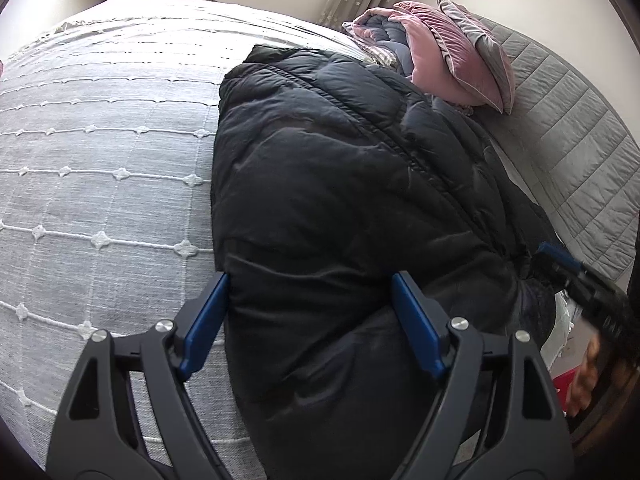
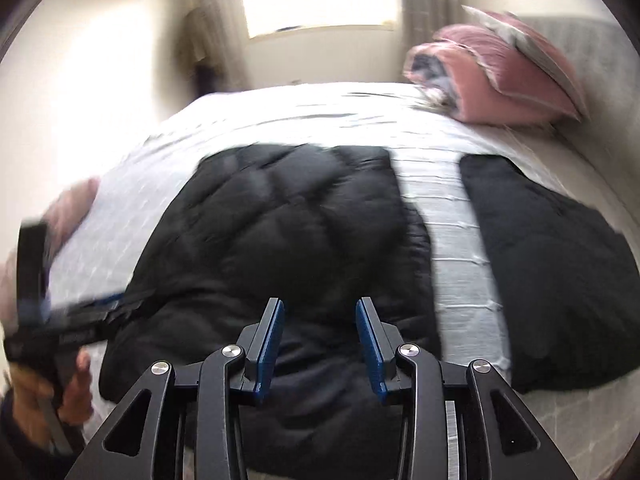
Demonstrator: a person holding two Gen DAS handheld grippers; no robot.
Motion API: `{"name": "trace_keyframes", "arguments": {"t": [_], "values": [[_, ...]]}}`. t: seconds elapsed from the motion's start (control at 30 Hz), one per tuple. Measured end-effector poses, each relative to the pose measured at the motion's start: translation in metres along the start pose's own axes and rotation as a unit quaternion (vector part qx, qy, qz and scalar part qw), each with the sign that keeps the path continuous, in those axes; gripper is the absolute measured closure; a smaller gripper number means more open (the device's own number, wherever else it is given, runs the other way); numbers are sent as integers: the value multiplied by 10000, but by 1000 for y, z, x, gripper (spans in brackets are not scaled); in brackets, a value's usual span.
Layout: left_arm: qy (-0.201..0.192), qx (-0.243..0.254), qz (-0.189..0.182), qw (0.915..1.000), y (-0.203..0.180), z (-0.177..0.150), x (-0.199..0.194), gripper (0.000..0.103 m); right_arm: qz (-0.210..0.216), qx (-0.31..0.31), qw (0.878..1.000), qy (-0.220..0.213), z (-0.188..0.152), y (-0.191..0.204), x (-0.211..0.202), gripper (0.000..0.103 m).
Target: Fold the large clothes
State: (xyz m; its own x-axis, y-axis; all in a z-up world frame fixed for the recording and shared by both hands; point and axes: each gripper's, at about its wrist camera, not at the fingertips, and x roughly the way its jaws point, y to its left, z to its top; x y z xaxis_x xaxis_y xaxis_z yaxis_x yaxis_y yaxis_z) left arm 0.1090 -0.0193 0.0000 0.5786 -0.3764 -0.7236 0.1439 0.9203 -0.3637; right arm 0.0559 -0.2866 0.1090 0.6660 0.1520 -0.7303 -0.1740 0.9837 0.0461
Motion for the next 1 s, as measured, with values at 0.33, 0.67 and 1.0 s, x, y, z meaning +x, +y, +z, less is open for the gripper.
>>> {"name": "trace_keyframes", "arguments": {"t": [0.33,0.67,1.0], "values": [[90,-12,-83,9999,7,5,-2,22,-124,446,9918,1188,-18,-30,48,67],[185,-132,94,9997,2,80,-40,27,8,390,9990,232,32,-11,30,64],[543,31,166,9984,3,103,50,27,382,-278,9988,147,73,51,95,64]]}}
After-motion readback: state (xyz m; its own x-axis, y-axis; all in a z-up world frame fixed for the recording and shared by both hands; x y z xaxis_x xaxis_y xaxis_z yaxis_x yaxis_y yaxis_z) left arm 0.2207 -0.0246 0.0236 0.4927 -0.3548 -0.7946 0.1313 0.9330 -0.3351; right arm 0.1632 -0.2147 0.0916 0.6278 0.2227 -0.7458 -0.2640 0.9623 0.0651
